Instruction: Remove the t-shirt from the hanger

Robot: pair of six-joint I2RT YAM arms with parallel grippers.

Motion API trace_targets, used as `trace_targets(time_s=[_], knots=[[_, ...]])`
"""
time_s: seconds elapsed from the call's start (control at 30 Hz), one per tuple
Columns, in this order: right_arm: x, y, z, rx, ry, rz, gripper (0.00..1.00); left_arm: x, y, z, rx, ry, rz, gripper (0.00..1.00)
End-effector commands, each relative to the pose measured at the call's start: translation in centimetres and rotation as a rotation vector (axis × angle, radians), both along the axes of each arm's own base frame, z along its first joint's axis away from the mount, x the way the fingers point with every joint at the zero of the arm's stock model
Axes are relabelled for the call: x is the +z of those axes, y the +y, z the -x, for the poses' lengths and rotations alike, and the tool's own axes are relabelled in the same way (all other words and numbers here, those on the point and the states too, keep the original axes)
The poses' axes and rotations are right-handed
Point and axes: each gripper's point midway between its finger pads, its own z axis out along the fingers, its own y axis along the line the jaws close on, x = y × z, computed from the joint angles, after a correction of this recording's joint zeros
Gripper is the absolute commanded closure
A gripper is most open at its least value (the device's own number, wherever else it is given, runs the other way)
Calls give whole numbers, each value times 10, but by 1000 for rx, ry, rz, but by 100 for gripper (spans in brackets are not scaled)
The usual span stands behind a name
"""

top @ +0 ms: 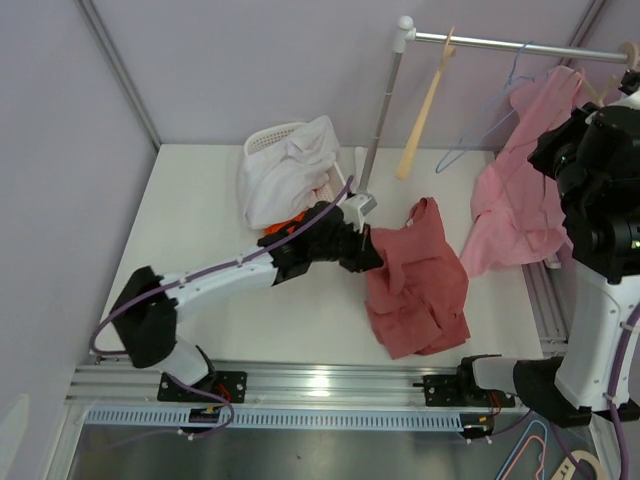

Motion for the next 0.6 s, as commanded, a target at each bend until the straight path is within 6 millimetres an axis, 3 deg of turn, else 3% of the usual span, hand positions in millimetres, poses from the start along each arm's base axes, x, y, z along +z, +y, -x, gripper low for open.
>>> trace_targets(time_s=[0.0,0.03,0.07,0.13,0.3,0.4,0.43,0.53,0.57], knots=[[12,-17,-22,-88,-43,29,100,11,51,15,97,-81,-43,99],[13,-19,-26,-95,-47,26,100,15,63,12,138,-106,-61,99],[10,-15,-38,-62,-37,16,100,32,77,10,173,-160,-59,99],[12,-21,-50,-64,-47,-9,100,37,107,-3,271,-176,-120,99],[22,-31,-80,-78,-66,-4,100,98,171,-37,439,-249,-34,99],[31,-35,-88,-87,-111,-2,100,135,194,-60,524,-330,20,99],[32,-35,-93,-86,-117,-3,100,168,197,-71,557,-403,49,99],[37,-34,-105,-73,-152,-1,100,214,191,-101,580,-521,87,99],[38,-34,-107,-73,-160,0,100,244,188,-109,590,-590,147,99]])
